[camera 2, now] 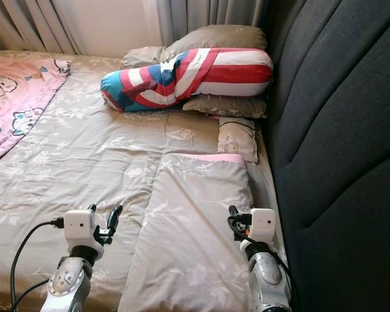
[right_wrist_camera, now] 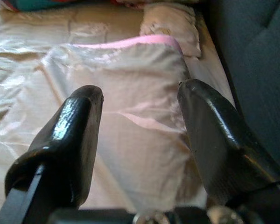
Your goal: Clean up the room
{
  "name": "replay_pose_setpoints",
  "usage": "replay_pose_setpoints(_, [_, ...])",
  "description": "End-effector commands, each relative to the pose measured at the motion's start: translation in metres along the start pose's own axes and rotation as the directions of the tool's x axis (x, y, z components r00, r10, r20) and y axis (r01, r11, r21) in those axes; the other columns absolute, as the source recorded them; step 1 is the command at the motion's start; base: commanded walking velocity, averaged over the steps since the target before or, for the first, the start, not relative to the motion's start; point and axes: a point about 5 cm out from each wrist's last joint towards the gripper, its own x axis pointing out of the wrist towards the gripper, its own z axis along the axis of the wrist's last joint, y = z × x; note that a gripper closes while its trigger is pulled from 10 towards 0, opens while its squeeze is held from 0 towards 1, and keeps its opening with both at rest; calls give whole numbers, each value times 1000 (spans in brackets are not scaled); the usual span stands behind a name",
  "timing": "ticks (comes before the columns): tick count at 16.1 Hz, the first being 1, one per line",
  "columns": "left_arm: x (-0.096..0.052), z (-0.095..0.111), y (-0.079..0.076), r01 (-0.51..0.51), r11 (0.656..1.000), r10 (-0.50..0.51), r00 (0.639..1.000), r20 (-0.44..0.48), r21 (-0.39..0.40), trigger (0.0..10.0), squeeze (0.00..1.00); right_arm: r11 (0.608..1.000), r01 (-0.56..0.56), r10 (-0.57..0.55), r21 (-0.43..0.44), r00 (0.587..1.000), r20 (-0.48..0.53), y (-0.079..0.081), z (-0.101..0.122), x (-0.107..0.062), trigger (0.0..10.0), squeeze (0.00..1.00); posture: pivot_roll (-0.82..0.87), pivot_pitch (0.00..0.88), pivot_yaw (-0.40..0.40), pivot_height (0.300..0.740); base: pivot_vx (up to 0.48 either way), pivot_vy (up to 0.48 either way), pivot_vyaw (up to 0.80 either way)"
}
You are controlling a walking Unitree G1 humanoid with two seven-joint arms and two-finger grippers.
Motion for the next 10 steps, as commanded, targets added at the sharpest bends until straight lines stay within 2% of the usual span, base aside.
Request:
replay_pose_setpoints(1, [1,1,-1,7,1000,-7,1000,-8,-7,10000,0,1000,16,-16,-5,1000,-11,-3,0,-1,10000,0,17,103,-62,730,0,0,0])
replay_pose_setpoints(4, [2,1,-1,7,1000,-7,1000,-11,-9,10000,0,1000,17,-17,-13,1000,4,-3,1,-2,10000,0,12,123,-62,706,0,0,0])
replay_pose_setpoints(10, [2,1,-3,14,1000,-14,1000,-16,-14,10000,0,1000,21,-21,-10,1000,3,0,3,-1,10000,0,11,126,-63,706,0,0,0])
